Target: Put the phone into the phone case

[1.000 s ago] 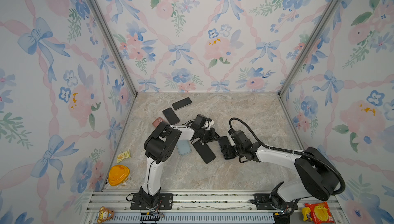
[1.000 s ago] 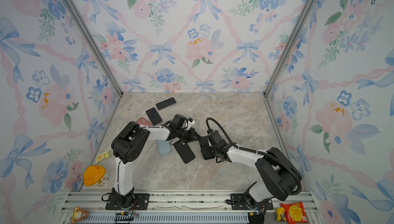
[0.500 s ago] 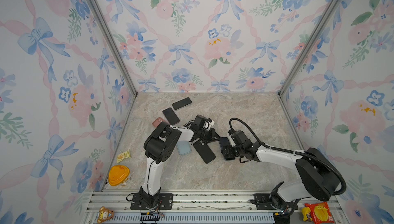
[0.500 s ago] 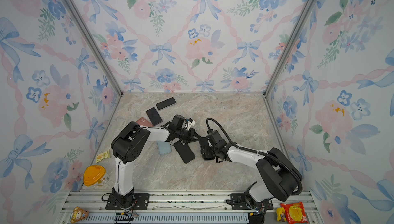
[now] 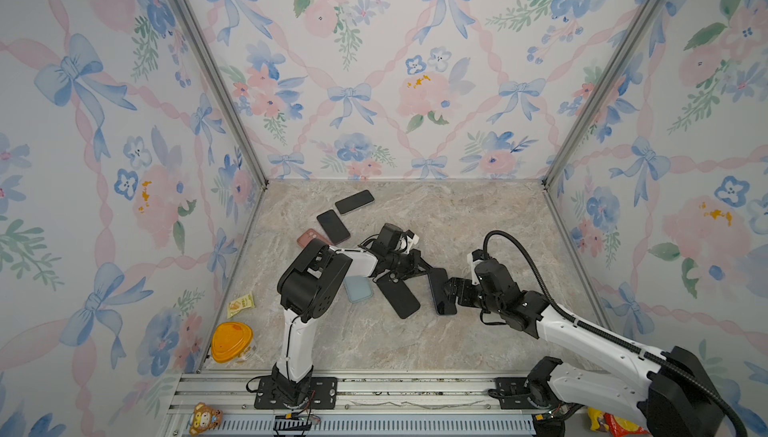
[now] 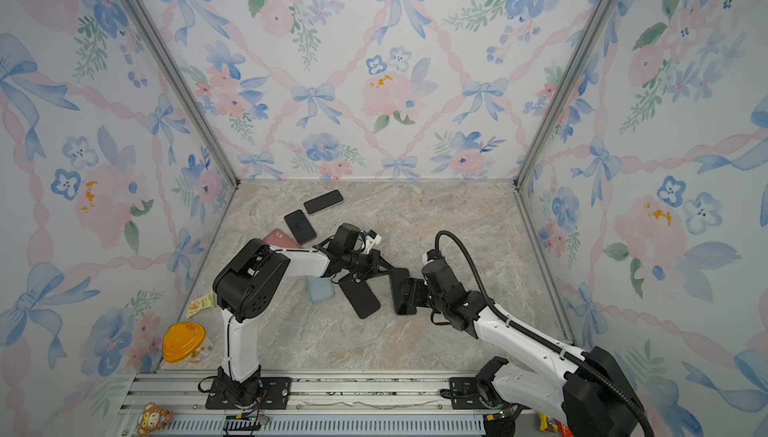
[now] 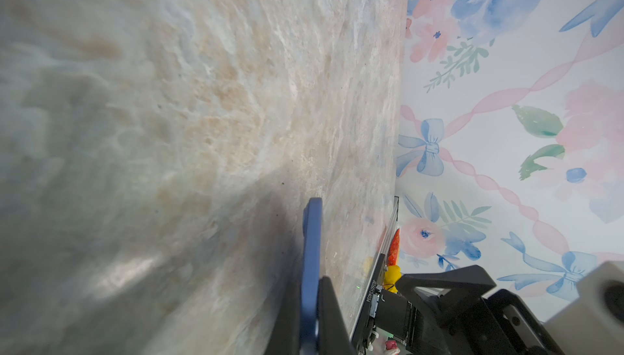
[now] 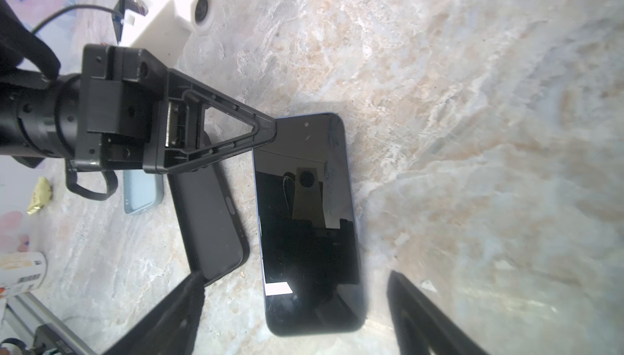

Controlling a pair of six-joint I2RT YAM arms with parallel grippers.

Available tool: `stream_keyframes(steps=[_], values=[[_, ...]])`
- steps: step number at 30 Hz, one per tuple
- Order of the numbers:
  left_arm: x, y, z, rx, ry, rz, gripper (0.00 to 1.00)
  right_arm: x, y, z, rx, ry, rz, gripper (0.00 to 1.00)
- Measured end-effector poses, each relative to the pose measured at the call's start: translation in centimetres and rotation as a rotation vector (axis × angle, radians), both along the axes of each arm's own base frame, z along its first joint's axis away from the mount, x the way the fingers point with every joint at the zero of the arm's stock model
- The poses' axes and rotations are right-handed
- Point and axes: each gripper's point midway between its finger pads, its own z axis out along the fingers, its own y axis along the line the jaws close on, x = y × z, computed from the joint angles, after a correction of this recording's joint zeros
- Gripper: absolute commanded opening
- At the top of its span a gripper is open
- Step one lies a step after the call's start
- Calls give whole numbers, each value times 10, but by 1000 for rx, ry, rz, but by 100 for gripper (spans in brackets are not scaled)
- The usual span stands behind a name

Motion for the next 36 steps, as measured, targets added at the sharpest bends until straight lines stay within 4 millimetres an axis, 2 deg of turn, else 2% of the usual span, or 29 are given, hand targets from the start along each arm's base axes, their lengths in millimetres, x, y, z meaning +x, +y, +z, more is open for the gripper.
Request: stream_keyframes(steps=[9,12,16,21,25,28,32,36], values=[[6,4,20,-64,-10,103,0,-15,-22,43,197,-107,-128,84],[13,4,32,-108,-12,138,0,-19,-29,53,282,-157,-164,81],[24,7,56,-177,-33,189,0,-19,-35,53,358,-167,-215,79],[33,17,88,-254,-71,254,0,-9,-37,54,458,-155,-272,79],[39,22,107,-308,-91,291,0,1,-32,42,552,-120,-297,78],[39,26,112,-336,-89,311,0,8,-22,35,599,-83,-290,77],[37,30,109,-348,-66,332,0,17,-11,42,673,-84,-266,71],[37,31,110,-360,-52,342,0,29,-11,48,722,-96,-272,63]])
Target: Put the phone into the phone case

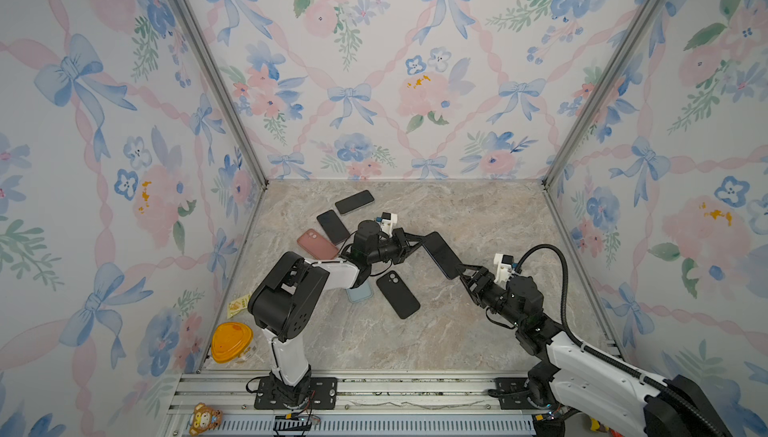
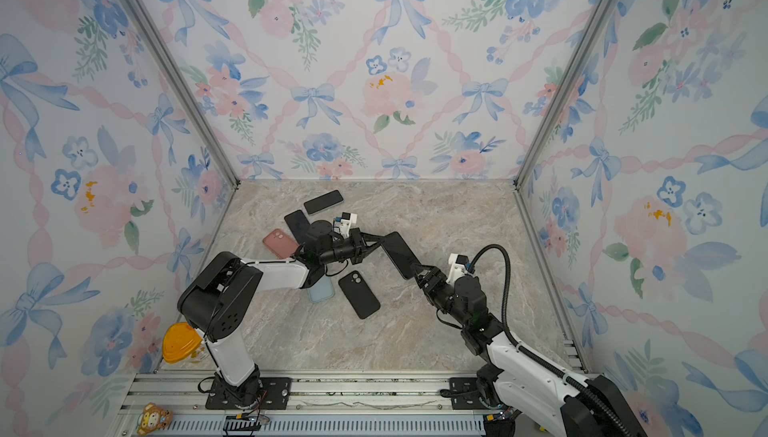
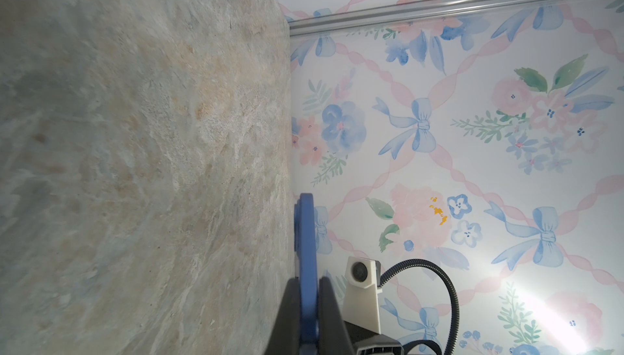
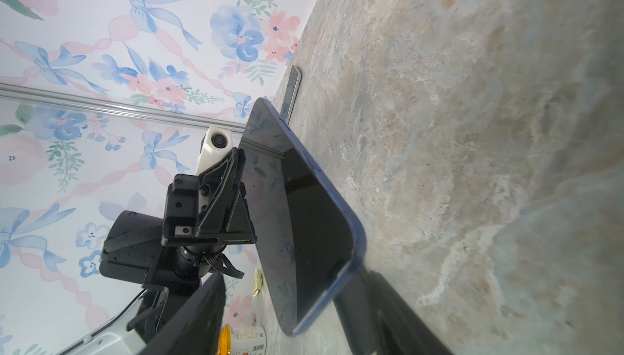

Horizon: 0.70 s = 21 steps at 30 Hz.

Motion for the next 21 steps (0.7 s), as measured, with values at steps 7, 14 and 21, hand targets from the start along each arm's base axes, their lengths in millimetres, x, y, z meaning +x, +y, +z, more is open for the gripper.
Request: stream_keyframes(steps=[7,14,21], values=[[2,4,14,-29,-18,18,0,15,12,5,76,-14,27,49],[5,16,12,-32,-13,53,0,20,17,11,128,-32,47,40],[4,19,10,-41,-5,62,0,19,18,10,128,-28,53,30]])
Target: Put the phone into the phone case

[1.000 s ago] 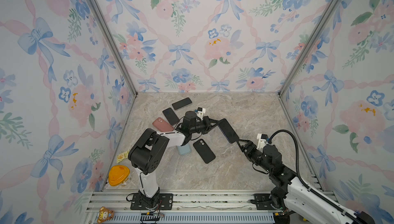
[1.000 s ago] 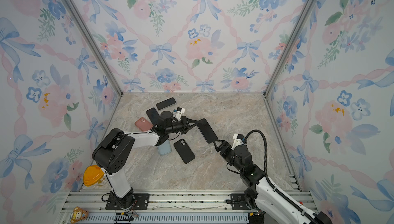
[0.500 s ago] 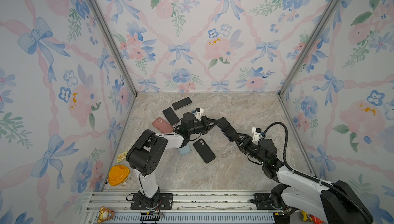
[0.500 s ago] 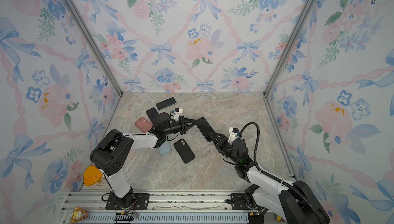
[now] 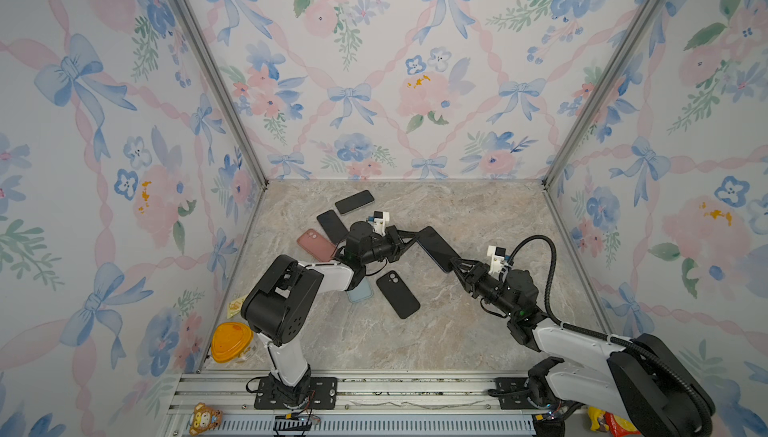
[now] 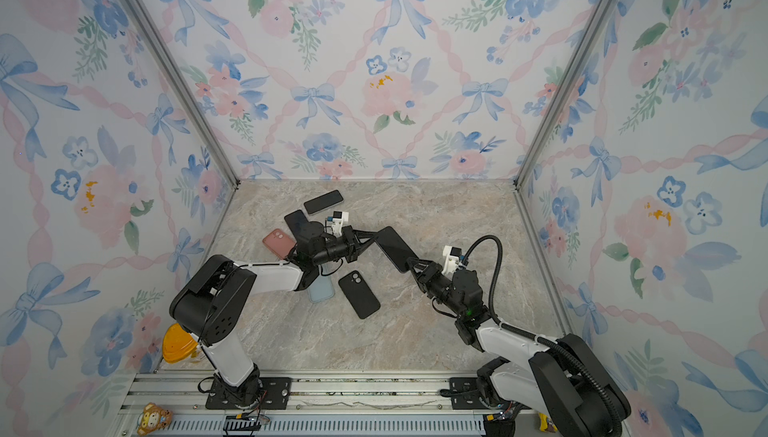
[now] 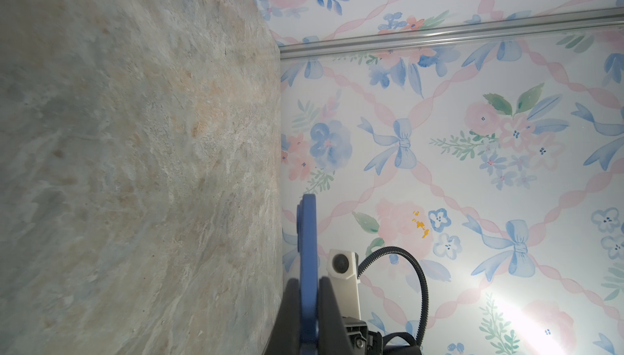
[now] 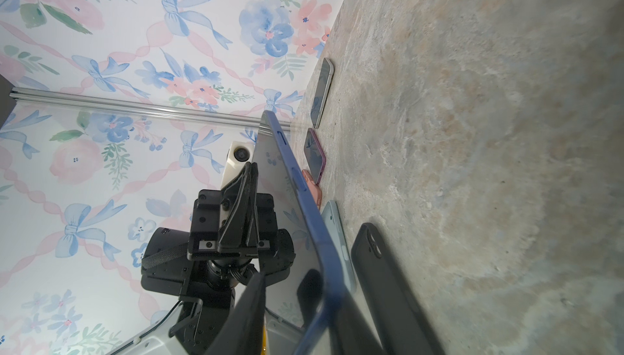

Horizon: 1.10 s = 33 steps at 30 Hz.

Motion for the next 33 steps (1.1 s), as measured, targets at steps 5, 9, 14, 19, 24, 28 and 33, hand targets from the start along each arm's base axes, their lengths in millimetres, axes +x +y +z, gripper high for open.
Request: stream_keyframes(steps=[5,9,14,19,24,28,33], values=[[0,1,1,-6,-2,2,0,0,0,-1,-6,3,2,22],[0,3,-1,-6,3,7,0,1,2,2,-4,-2,6,21],[-1,5,-5,-2,9,12,0,0,3,-1,-15,11,14,20],[-1,7,-8,6,8,22,13,2,4,1,-17,12,16,18],[-1,11,-14,64,-6,35,27,3,7,7,-24,-8,32,13],[-6,15,-21,142,-22,42,42,2,11,10,-33,-20,47,12],[-12,26,-38,292,-41,49,52,-3,9,-11,-113,25,62,10]])
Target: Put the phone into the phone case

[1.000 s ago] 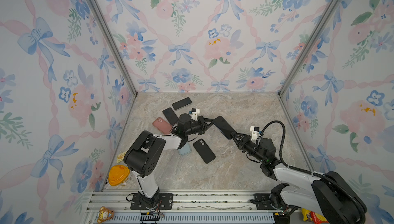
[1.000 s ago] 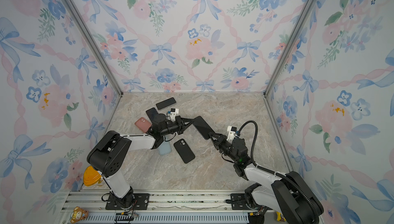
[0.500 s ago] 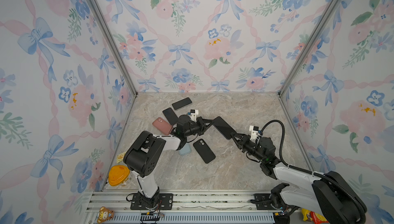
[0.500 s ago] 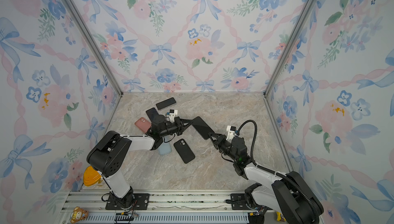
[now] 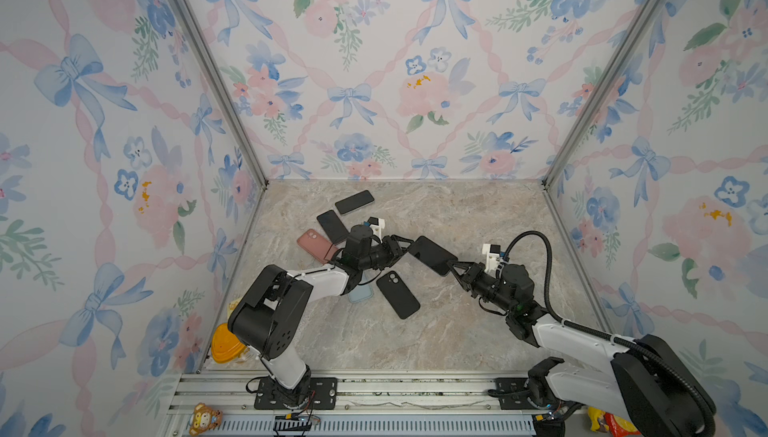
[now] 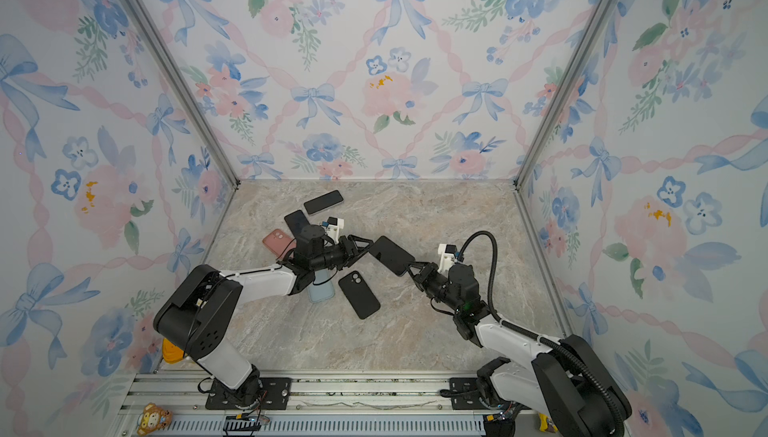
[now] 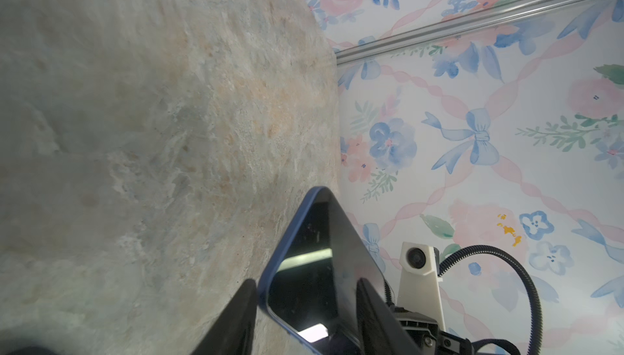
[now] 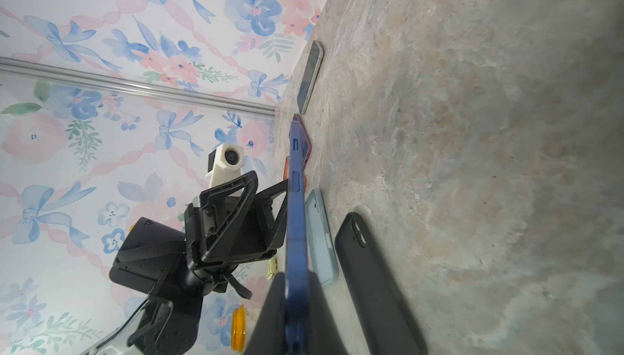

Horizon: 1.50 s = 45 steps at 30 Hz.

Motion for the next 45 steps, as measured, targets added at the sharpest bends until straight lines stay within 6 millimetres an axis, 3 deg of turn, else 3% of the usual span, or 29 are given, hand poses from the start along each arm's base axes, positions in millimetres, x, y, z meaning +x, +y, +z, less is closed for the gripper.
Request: stream_keyframes(steps=[8,12,20,31,38,45], values=[[2,24,-21,384,-39,-11,54,-21,-10,-33,-177,74,40,9],[-1,31,-31,562,-57,-60,53,-28,-12,-38,-237,80,65,9],[-11,52,-78,894,12,-169,54,-31,-9,-35,-313,63,110,10],[-23,71,-110,1061,81,-260,42,-36,-9,-36,-370,49,142,10],[-27,70,-115,1074,84,-295,23,-36,-10,-37,-392,49,149,10],[-27,69,-114,1072,83,-300,11,-37,-11,-37,-406,45,156,10]])
